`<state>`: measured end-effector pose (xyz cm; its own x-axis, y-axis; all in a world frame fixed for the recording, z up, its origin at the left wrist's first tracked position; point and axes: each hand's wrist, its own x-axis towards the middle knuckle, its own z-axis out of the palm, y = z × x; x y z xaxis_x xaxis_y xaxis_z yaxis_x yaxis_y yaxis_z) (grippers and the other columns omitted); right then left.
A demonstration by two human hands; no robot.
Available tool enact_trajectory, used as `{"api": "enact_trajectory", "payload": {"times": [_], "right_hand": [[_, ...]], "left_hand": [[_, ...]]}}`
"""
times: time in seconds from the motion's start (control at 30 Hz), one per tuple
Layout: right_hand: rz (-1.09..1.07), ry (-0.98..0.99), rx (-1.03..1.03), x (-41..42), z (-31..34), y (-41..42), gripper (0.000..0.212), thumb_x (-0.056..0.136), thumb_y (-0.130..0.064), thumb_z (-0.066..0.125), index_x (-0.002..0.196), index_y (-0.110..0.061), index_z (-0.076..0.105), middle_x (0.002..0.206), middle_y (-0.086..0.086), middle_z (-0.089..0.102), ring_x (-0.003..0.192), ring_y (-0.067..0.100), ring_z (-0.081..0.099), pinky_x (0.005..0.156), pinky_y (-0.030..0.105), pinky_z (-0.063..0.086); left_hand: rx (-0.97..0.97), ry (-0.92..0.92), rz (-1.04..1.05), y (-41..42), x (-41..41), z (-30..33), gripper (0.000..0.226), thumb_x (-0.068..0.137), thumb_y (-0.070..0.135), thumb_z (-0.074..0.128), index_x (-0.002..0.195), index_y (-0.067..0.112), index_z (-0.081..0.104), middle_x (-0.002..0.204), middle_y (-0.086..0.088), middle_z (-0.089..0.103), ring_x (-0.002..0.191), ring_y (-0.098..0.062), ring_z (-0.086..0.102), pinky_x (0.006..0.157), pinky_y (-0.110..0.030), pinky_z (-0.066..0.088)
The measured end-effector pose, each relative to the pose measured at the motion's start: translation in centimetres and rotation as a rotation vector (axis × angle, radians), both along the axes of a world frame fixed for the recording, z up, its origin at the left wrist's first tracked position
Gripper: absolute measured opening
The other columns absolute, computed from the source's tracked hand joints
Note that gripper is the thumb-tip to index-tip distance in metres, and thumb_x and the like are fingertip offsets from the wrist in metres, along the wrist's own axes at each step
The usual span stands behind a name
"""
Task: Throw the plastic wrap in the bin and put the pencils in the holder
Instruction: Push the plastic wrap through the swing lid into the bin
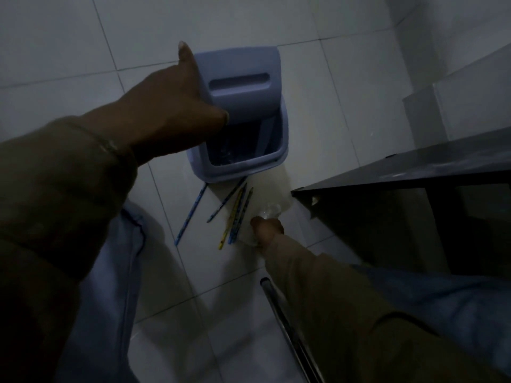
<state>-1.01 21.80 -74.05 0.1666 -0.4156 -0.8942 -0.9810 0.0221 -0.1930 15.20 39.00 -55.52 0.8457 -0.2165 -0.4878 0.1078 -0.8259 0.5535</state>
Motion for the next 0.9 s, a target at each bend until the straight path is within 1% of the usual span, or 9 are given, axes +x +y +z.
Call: {"api": "enact_trajectory", "payload": {"times": [0.13, 0.23, 0.27, 0.4, 0.47, 0.57, 0.67, 0.77, 0.9], "right_hand": [[-0.105, -0.049, 0.027, -0.5, 2.2, -0.6, 0.069, 0.07, -0.044, 0.057, 0.126, -0.003, 0.059, 0.114, 0.014, 0.068, 0.103, 0.035, 0.066, 0.095, 0.048, 0.055], [-0.134, -0.081, 0.091, -0.2, 7.0, -0.6, 0.027, 0.083, -0.029, 0.06, 0.102, -0.01, 0.06, 0.094, 0.01, 0.064, 0.091, 0.03, 0.065, 0.084, 0.042, 0.058], [-0.139, -0.087, 0.101, -0.2, 8.1, -0.8, 0.019, 0.087, -0.023, 0.059, 0.101, -0.01, 0.058, 0.093, 0.01, 0.063, 0.087, 0.028, 0.064, 0.079, 0.039, 0.058], [-0.159, -0.174, 0.141, -0.6, 11.1, -1.1, 0.053, 0.079, -0.027, 0.064, 0.127, -0.007, 0.057, 0.117, 0.016, 0.065, 0.1, 0.032, 0.067, 0.07, 0.038, 0.06], [-0.183, -0.218, 0.178, -0.6, 12.9, -1.0, 0.056, 0.075, -0.028, 0.065, 0.128, -0.01, 0.057, 0.121, 0.017, 0.065, 0.103, 0.033, 0.067, 0.067, 0.036, 0.059], [-0.192, -0.291, 0.202, -0.8, 15.9, -0.6, 0.043, 0.079, -0.028, 0.061, 0.119, -0.012, 0.061, 0.116, 0.016, 0.068, 0.101, 0.032, 0.068, 0.074, 0.038, 0.058], [-0.184, -0.37, 0.279, -0.9, 19.2, -0.4, 0.018, 0.09, -0.022, 0.056, 0.101, -0.012, 0.065, 0.098, 0.012, 0.069, 0.086, 0.026, 0.067, 0.069, 0.033, 0.056], [-0.188, -0.447, 0.335, -0.5, 21.2, 0.1, 0.013, 0.092, -0.019, 0.053, 0.084, -0.016, 0.062, 0.089, 0.01, 0.067, 0.078, 0.023, 0.063, 0.066, 0.032, 0.053], [-0.186, -0.455, 0.358, 1.4, 22.1, 1.1, 0.019, 0.091, -0.024, 0.053, 0.1, -0.01, 0.064, 0.095, 0.014, 0.068, 0.078, 0.024, 0.063, 0.068, 0.034, 0.052]], "left_hand": [[-0.057, 0.043, 0.024, 0.1, 0.0, 0.5, 0.098, 0.09, 0.036, 0.06, 0.154, 0.013, -0.01, 0.157, -0.014, 0.031, 0.137, -0.032, 0.037, 0.088, -0.024, 0.029], [-0.103, 0.067, 0.051, 0.2, -0.5, 1.0, 0.096, 0.09, 0.032, 0.06, 0.154, 0.016, -0.01, 0.157, -0.014, 0.031, 0.137, -0.031, 0.038, 0.089, -0.023, 0.029], [-0.113, 0.07, 0.056, 0.3, -0.6, 1.1, 0.096, 0.09, 0.032, 0.06, 0.154, 0.017, -0.01, 0.157, -0.014, 0.031, 0.137, -0.031, 0.038, 0.089, -0.024, 0.03], [-0.149, 0.064, 0.06, 0.3, -1.1, 1.7, 0.095, 0.09, 0.03, 0.061, 0.155, 0.017, -0.007, 0.154, -0.014, 0.038, 0.135, -0.031, 0.042, 0.089, -0.025, 0.033], [-0.169, 0.047, 0.063, 0.4, -1.5, 2.0, 0.089, 0.089, 0.027, 0.062, 0.155, 0.017, 0.002, 0.15, -0.013, 0.042, 0.131, -0.03, 0.045, 0.088, -0.026, 0.035], [-0.21, -0.01, 0.085, 0.5, -2.2, 2.6, 0.076, 0.089, 0.024, 0.062, 0.152, 0.017, 0.02, 0.147, -0.014, 0.046, 0.118, -0.029, 0.051, 0.083, -0.034, 0.046], [-0.23, -0.037, 0.129, 0.8, -2.8, 3.3, 0.073, 0.089, 0.023, 0.062, 0.151, 0.014, 0.025, 0.147, -0.013, 0.046, 0.121, -0.032, 0.052, 0.091, -0.042, 0.05], [-0.266, -0.039, 0.131, 1.0, -3.3, 3.6, 0.067, 0.088, 0.022, 0.063, 0.148, 0.021, 0.032, 0.145, -0.011, 0.05, 0.116, -0.027, 0.053, 0.089, -0.038, 0.05], [-0.284, -0.009, 0.139, 1.1, -3.6, 3.7, 0.068, 0.087, 0.019, 0.064, 0.148, 0.019, 0.033, 0.145, -0.01, 0.05, 0.123, -0.029, 0.052, 0.096, -0.04, 0.049]]}}
